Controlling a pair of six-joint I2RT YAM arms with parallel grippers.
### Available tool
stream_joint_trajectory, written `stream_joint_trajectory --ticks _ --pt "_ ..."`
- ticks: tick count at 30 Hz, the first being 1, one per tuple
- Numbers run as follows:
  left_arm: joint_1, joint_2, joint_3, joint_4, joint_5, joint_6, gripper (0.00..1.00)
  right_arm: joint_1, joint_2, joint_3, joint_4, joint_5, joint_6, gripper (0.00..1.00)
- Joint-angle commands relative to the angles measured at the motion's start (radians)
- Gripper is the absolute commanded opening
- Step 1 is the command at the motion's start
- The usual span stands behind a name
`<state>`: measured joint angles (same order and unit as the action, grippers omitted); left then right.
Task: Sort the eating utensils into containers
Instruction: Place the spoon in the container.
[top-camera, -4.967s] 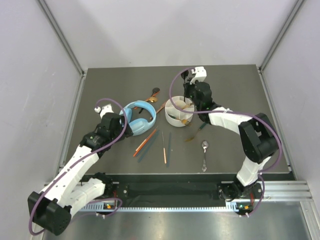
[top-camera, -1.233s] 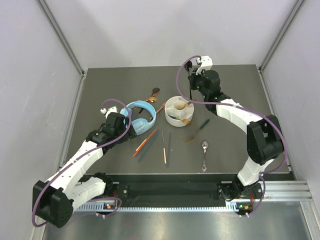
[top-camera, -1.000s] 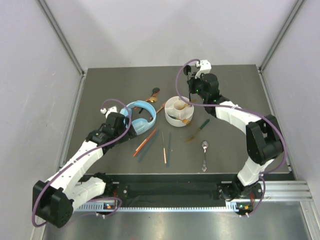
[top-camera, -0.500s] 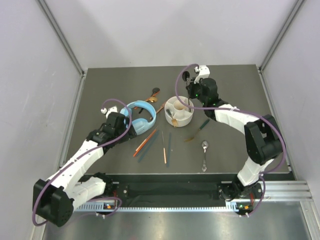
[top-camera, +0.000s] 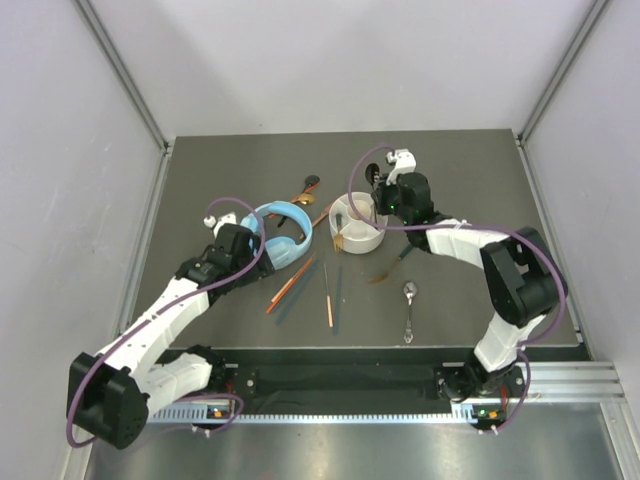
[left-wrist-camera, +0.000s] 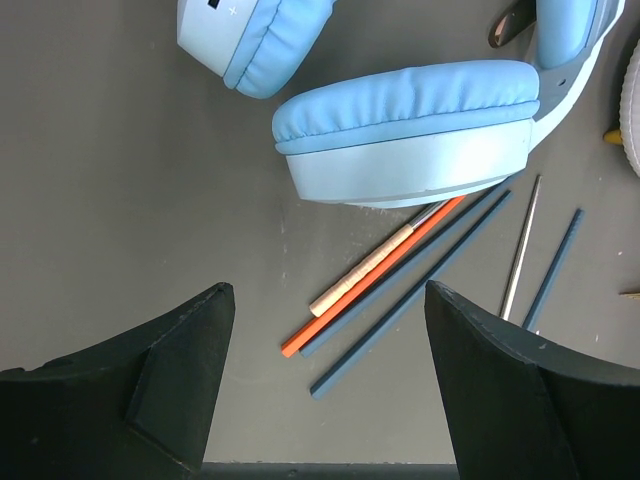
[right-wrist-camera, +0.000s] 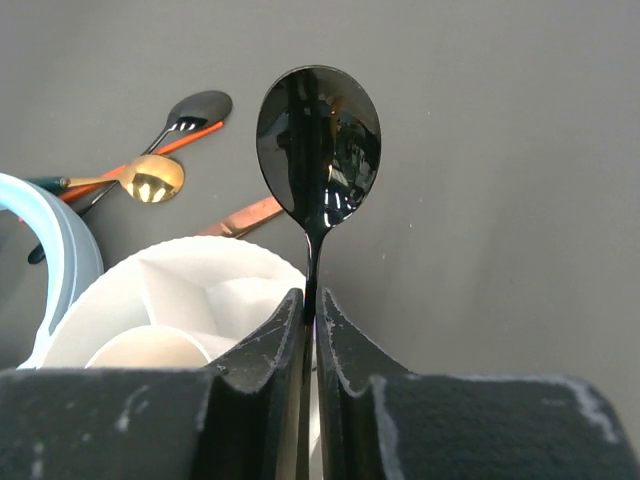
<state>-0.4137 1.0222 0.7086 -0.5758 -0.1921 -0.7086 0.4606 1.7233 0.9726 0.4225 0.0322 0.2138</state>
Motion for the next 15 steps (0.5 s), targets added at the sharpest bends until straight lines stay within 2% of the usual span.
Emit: stream_joint_trajectory --ticks 1,4,6,8,9,15 --pt "0.001 -0.002 0.005 0.048 0.010 -0.006 0.81 0.012 -0.040 -0.031 0.070 0.003 0.007 0.09" --pt "0.001 -0.010 0.002 0.047 0.010 -0.008 0.81 0.013 -0.062 -0.063 0.090 -0.003 0.013 0.15" --pt "0.001 -0.010 -0.001 0.048 0.010 -0.008 0.81 0.013 -0.077 -0.072 0.093 -0.014 0.015 0.26" --pt "0.001 -0.011 -0.003 0.048 0.010 -0.006 0.81 0.013 -0.094 -0.078 0.093 -0.021 0.015 0.32" --pt "0.001 -0.011 -0.004 0.047 0.010 -0.006 0.81 0.015 -0.112 -0.080 0.090 -0.020 0.015 0.41" --pt "0.001 -0.017 -0.012 0.057 0.013 -0.005 0.81 0.018 -0.261 -0.113 0.038 -0.017 0.006 0.45"
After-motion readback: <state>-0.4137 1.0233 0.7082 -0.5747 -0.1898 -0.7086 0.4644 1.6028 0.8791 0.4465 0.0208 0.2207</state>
